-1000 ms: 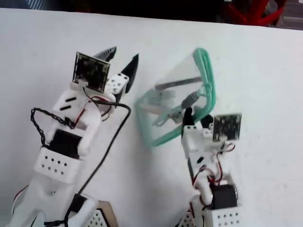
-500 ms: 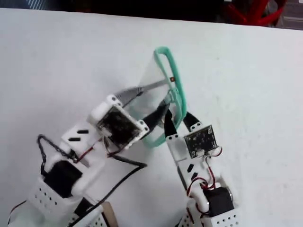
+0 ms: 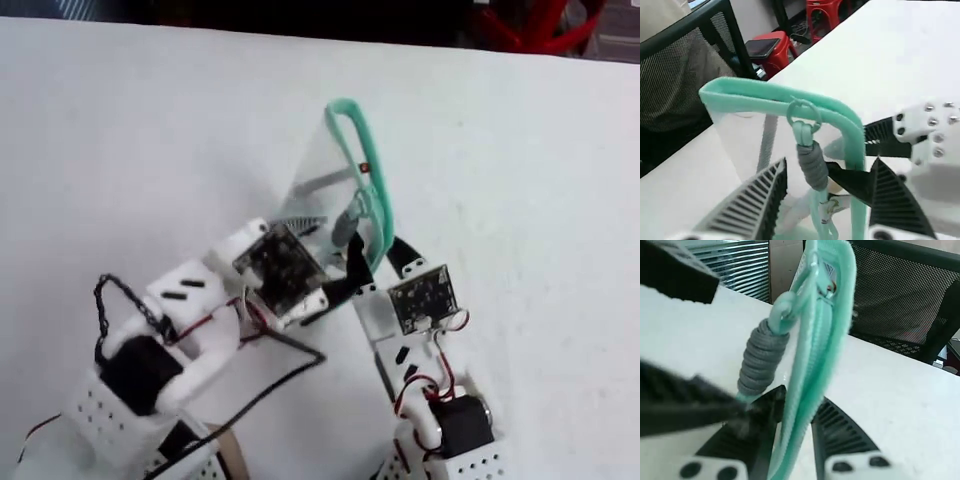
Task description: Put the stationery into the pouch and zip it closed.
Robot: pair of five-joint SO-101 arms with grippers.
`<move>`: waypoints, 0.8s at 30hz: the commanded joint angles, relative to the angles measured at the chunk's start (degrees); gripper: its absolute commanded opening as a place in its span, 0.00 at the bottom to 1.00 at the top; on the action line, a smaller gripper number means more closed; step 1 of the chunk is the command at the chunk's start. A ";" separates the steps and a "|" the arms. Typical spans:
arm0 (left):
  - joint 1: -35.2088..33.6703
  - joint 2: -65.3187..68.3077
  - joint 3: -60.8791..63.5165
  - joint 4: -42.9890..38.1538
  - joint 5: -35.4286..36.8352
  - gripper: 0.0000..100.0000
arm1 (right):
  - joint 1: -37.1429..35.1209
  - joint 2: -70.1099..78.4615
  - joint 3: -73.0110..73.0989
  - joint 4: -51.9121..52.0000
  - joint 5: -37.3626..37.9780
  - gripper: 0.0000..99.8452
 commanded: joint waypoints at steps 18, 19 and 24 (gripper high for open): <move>1.10 11.30 4.92 -13.45 -3.60 0.16 | -1.36 0.13 1.14 -0.22 0.70 0.02; 1.19 11.65 4.84 -13.45 -5.01 0.15 | -1.36 0.13 1.14 -0.22 0.70 0.02; 1.19 11.74 4.31 -13.54 -5.89 0.04 | -1.36 0.13 1.14 -0.22 0.70 0.02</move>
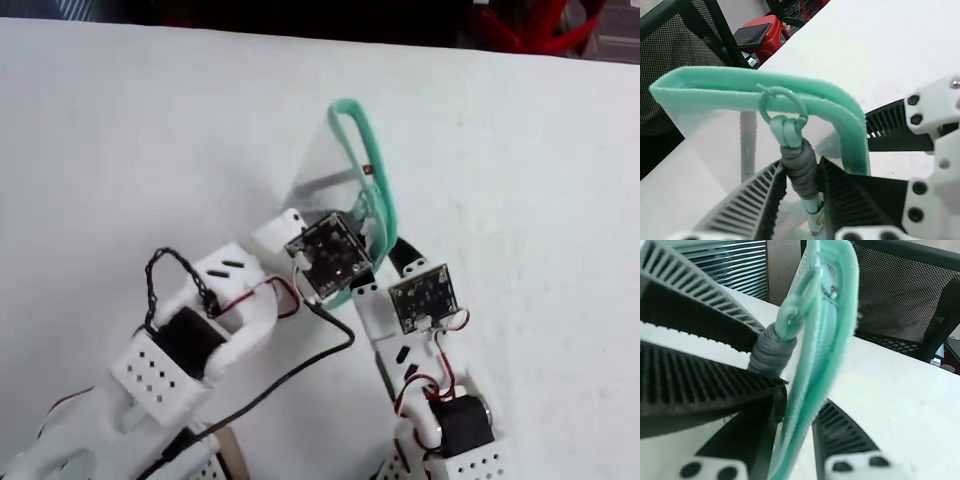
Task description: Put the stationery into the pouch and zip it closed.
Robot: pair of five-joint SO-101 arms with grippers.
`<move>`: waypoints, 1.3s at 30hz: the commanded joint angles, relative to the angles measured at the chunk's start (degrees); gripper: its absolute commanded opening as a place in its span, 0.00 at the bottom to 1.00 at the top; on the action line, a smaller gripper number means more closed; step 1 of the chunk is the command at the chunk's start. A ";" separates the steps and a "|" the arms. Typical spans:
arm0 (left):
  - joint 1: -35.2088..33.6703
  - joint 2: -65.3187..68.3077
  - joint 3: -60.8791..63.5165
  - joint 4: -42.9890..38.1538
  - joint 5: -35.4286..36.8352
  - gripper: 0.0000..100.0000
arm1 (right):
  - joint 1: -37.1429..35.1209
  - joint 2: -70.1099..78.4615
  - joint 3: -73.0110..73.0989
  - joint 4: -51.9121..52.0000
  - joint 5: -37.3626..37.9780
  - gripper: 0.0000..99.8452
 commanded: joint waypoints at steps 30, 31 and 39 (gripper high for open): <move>-12.97 0.40 -31.65 6.77 -1.05 0.02 | 0.84 0.13 2.11 -2.15 0.70 0.02; -14.20 0.40 -31.65 6.77 -1.05 0.02 | 0.84 0.13 2.11 -2.15 0.70 0.02; -24.31 0.48 -32.09 6.24 -1.14 0.02 | 0.84 0.13 2.11 -1.98 0.70 0.02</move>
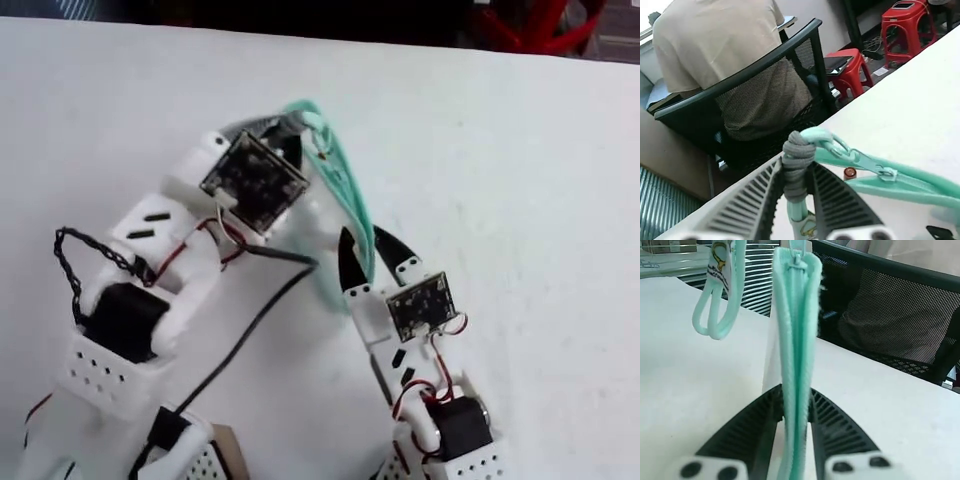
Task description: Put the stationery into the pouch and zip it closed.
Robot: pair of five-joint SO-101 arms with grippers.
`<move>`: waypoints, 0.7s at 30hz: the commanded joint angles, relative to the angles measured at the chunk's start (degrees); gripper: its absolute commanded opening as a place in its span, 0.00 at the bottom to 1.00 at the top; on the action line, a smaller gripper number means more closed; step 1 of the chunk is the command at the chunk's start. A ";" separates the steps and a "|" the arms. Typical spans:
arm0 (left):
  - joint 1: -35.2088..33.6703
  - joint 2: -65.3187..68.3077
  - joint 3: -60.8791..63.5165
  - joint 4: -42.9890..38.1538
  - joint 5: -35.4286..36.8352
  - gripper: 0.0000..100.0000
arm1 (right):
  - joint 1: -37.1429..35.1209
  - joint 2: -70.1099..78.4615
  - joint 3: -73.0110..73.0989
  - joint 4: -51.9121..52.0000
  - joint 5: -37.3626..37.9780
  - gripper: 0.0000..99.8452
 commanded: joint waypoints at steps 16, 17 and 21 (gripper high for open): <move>-7.25 10.33 -7.03 -2.20 -0.26 0.02 | 0.57 0.13 -0.09 0.22 0.53 0.03; -6.02 10.33 -6.95 -2.20 -0.26 0.02 | 0.57 0.13 -0.97 0.57 0.53 0.04; -1.98 10.33 -7.38 0.53 -0.26 0.02 | 0.40 0.13 -3.96 2.95 0.00 0.12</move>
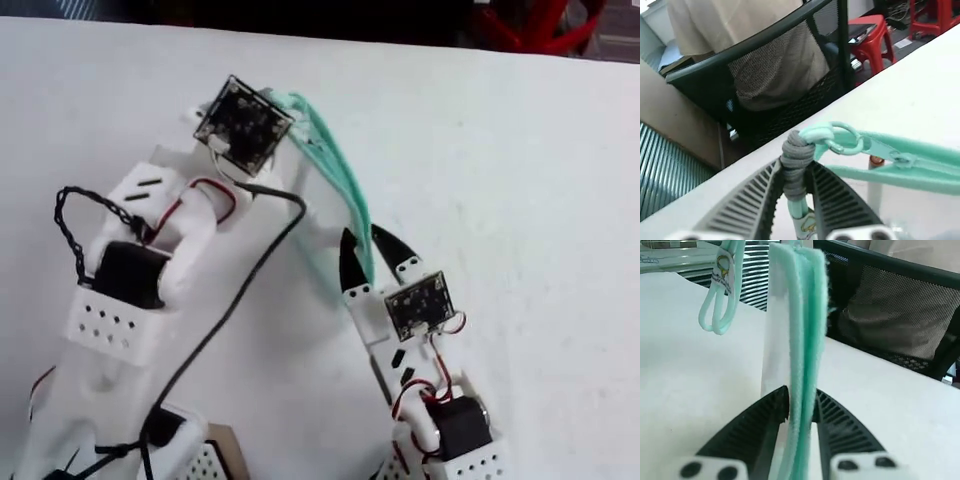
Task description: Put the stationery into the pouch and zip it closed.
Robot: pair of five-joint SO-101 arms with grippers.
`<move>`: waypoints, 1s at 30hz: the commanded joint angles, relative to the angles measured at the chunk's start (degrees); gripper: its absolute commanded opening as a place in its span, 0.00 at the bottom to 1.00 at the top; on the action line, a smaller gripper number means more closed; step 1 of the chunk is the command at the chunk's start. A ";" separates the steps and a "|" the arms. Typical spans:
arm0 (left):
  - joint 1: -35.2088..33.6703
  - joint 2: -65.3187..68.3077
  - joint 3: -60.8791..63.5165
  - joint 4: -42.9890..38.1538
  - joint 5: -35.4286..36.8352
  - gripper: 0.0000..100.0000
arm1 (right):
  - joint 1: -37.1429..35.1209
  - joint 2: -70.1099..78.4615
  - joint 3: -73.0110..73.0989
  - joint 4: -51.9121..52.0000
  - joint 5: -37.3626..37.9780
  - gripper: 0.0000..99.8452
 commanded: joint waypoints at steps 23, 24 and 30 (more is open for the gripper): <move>5.85 -12.09 -1.85 12.66 -0.18 0.02 | -9.45 0.75 -14.86 -5.76 0.44 0.09; 5.85 -12.09 -1.23 12.66 -0.18 0.02 | -9.36 0.84 -14.59 -5.76 0.44 0.07; 5.85 -12.09 0.00 11.69 -0.18 0.02 | -9.36 0.75 -13.71 -4.62 0.53 0.02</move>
